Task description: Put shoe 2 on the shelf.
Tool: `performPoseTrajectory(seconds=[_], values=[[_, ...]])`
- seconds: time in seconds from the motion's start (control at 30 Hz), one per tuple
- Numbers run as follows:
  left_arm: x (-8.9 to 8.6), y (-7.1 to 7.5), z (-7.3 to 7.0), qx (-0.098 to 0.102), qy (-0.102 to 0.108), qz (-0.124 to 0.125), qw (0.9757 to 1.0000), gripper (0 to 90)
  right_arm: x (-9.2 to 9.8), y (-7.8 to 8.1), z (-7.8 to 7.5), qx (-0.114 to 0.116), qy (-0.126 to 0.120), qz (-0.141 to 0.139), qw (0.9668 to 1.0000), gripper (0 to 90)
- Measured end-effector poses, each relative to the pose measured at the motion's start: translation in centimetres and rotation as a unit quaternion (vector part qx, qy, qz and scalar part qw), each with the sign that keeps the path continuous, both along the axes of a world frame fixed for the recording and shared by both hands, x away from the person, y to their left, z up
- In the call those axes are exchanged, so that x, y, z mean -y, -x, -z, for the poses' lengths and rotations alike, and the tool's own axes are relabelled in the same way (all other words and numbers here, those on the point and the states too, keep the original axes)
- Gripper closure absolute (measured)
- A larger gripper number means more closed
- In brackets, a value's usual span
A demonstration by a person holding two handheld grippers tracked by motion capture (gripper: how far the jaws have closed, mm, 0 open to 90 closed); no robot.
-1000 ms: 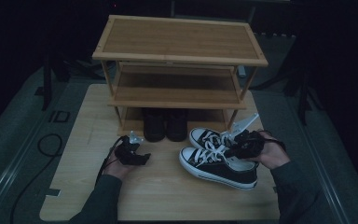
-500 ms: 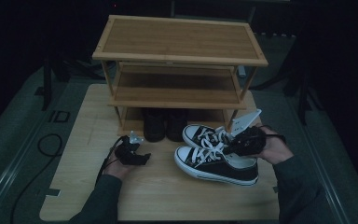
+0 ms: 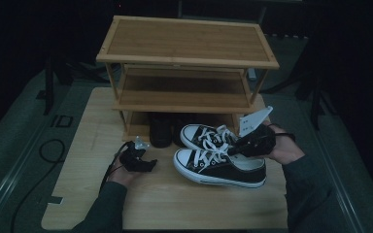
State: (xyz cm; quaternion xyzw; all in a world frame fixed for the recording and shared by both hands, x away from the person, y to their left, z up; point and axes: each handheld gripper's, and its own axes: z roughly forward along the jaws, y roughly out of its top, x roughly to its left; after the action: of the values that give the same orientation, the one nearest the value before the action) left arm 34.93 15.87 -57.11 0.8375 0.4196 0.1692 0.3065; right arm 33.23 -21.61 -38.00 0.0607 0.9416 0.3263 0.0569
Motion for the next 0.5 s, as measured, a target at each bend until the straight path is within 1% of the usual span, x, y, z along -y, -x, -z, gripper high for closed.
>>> performPoseTrajectory(seconds=[0.13, 0.3, 0.47, 0.5], values=[[0.0, 0.0, 0.0, 0.000, 0.000, 0.000, 1.0000, 32.0, -0.1, -0.1, -0.8, 0.003, -0.016, -0.002, 0.9999, 85.7], [0.0, 0.0, 0.0, -0.001, -0.001, 0.001, 1.0000, 31.9, -0.3, -0.3, -2.0, 0.014, -0.033, -0.005, 0.9993, 85.8], [0.0, 0.0, 0.0, -0.002, -0.002, 0.002, 1.0000, 31.9, -0.5, -0.7, -3.5, 0.024, -0.047, -0.002, 0.9986, 85.8], [0.0, 0.0, 0.0, -0.002, -0.002, 0.002, 1.0000, 31.9, -0.6, -0.8, -3.9, 0.030, -0.051, -0.001, 0.9983, 85.8]])
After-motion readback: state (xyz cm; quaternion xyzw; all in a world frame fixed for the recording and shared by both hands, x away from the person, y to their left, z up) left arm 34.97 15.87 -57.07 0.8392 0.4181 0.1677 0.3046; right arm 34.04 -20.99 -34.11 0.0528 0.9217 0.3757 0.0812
